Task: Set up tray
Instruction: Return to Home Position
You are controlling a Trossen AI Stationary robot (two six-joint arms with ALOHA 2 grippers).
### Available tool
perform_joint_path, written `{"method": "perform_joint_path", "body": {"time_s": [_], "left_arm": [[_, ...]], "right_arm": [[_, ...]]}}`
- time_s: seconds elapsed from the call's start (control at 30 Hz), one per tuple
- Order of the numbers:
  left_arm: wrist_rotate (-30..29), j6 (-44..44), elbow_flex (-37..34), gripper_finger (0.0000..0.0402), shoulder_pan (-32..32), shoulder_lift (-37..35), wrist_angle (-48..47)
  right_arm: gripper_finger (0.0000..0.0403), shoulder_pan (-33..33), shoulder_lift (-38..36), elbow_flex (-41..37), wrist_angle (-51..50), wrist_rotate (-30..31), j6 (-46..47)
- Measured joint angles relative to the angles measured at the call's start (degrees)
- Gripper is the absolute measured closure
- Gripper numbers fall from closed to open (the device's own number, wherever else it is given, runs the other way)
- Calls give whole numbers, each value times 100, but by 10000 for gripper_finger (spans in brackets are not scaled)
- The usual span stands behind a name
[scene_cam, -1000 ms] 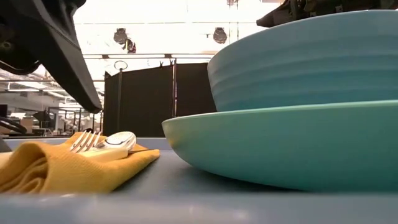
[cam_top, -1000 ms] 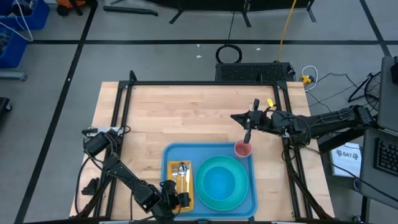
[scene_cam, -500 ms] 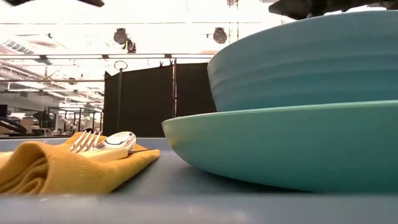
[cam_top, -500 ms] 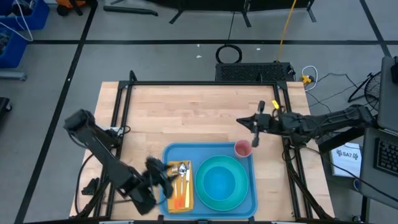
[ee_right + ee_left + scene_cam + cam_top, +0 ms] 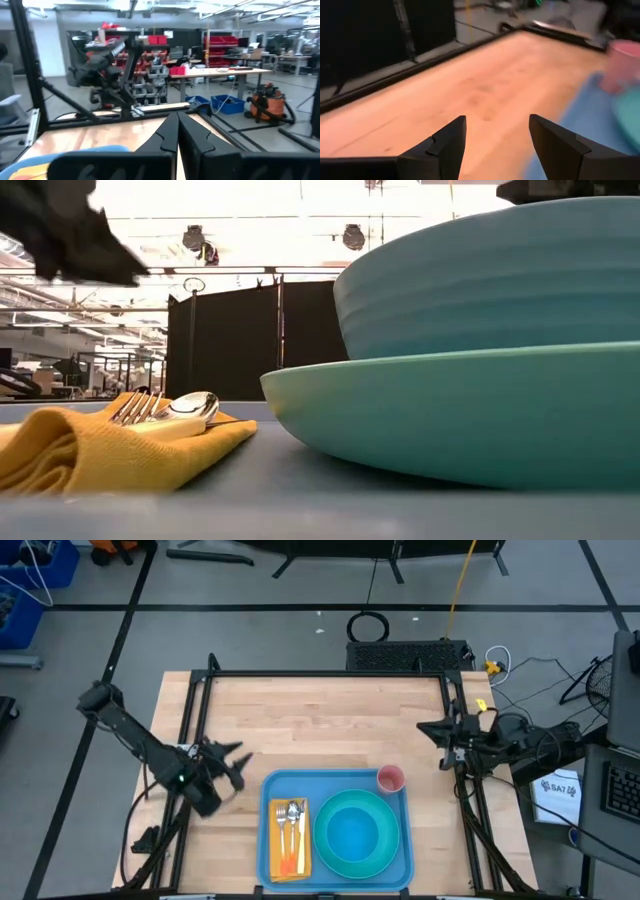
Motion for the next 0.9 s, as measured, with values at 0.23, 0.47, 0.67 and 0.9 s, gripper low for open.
{"method": "perform_joint_path", "body": {"time_s": [0.23, 0.47, 0.67, 0.9], "left_arm": [[181, 1932, -2220, 179, 342, -2402, 2556], [2207, 5282, -3245, 179, 1262, -4102, 4656], [4215, 6550, -3377, 179, 2466, -4760, 4928], [6148, 6642, -3380, 179, 4021, -4851, 4867]], "right_arm": [[403, -2, -560, -121, -215, 79, -72], [403, -1, -577, -127, -396, -1345, -119], [403, 0, -618, -127, -651, -2004, 126], [403, -1, -878, -311, -1203, -2273, 433]]}}
